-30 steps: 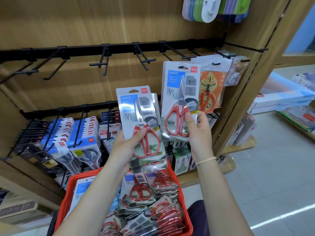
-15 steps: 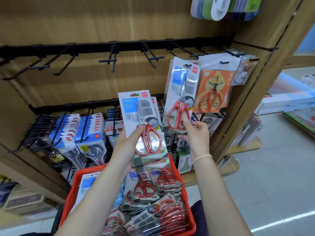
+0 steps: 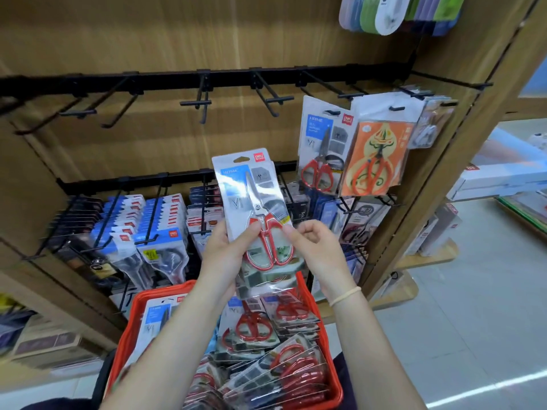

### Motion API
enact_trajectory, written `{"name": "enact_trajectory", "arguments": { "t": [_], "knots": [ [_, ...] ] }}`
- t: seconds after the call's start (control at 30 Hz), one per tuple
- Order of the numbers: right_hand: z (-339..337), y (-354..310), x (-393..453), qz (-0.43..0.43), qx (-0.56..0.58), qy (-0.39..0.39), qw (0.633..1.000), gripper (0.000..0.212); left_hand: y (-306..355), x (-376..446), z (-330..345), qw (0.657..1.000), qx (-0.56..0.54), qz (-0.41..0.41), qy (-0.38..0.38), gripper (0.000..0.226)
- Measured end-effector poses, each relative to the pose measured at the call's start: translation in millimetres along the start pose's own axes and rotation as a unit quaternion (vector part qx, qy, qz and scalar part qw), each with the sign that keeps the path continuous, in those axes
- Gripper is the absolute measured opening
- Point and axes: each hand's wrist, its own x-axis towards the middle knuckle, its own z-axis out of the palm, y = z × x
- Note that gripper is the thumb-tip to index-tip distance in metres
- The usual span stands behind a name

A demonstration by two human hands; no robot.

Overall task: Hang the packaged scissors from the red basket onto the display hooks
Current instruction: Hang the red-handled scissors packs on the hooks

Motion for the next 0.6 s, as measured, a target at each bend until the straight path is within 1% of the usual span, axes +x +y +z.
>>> {"name": "enact_trajectory", "arguments": {
  "t": [0.07,0.1,0.17,0.23,0.3,0.37,0.4,0.5,0.6],
  "knots": [
    [1,-2,-2,0.005,0.000,-0.026,1.000,0.034,0,0,-1,1.000,0.005,0.012,0.002,0.054],
    [2,-2,-4,0.009,-0.001,-0.039,0.999,0.034,0,0,-2,1.000,0.010,0.018,0.000,0.054],
    [2,0,-6,0.004,-0.007,-0.049,0.999,0.032,1,0,-1,1.000,0.018,0.025,-0.005,0.047],
    [1,3,-8,-0.012,0.013,-0.044,0.999,0.031,1,1,0,0.999,0.020,0.026,-0.008,0.038],
    [-4,6,-7,-0.028,0.041,-0.020,0.999,0.031,1,2,0,1.000,0.019,0.021,-0.005,0.031],
    [-12,9,-6,-0.050,0.054,0.020,0.997,0.022,0,5,-1,0.999,0.027,0.019,0.003,0.028],
    [-16,9,-6,-0.058,0.060,0.041,0.996,0.019,-1,6,-1,0.999,0.033,0.019,0.005,0.027],
    [-27,6,-3,-0.079,0.083,0.090,0.989,0.020,0,7,2,0.999,0.043,0.026,0.002,0.026],
    [-37,-1,4,-0.097,0.104,0.136,0.981,0.012,4,8,8,0.999,0.045,0.029,-0.007,0.026]
  ]
}}
